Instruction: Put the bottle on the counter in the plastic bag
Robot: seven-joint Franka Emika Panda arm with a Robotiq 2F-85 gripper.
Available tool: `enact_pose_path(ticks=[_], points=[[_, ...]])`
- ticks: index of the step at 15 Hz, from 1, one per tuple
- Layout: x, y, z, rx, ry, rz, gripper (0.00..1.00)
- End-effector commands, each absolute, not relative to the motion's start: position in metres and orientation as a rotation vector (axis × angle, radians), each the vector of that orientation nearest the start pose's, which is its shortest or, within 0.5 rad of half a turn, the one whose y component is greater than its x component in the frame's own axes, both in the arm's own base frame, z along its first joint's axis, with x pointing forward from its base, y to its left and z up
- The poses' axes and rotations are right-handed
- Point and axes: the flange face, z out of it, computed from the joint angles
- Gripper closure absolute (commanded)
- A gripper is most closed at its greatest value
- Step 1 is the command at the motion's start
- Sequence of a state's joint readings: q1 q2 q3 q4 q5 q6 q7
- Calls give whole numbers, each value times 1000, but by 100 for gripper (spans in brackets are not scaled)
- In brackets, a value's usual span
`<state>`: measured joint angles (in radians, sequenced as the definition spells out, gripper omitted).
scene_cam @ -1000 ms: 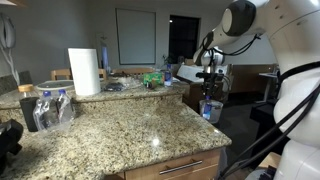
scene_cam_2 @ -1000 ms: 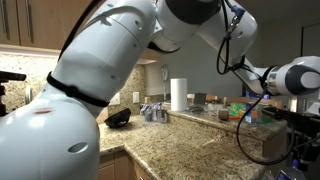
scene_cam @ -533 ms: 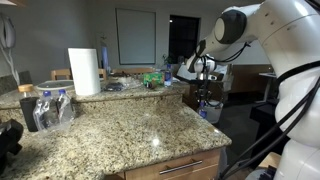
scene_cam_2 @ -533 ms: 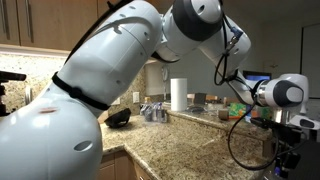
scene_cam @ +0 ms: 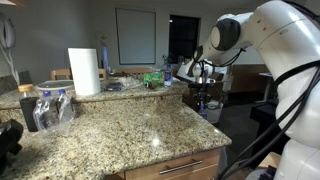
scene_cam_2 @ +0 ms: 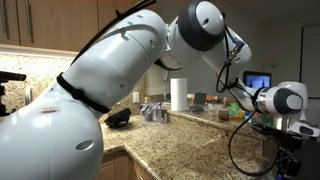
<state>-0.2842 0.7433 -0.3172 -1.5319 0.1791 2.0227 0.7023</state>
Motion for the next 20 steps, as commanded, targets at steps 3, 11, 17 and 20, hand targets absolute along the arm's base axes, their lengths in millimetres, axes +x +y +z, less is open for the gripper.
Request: enact_pose_path(ticks=[3,11,17,20], points=[[597,-367,220,-2469,2126,193,92],[611,-348,213,-2524,2080,44,92],[618,-332,218,-2550,2022,33,35],[618,-332,221,-2546,2019,30,15]])
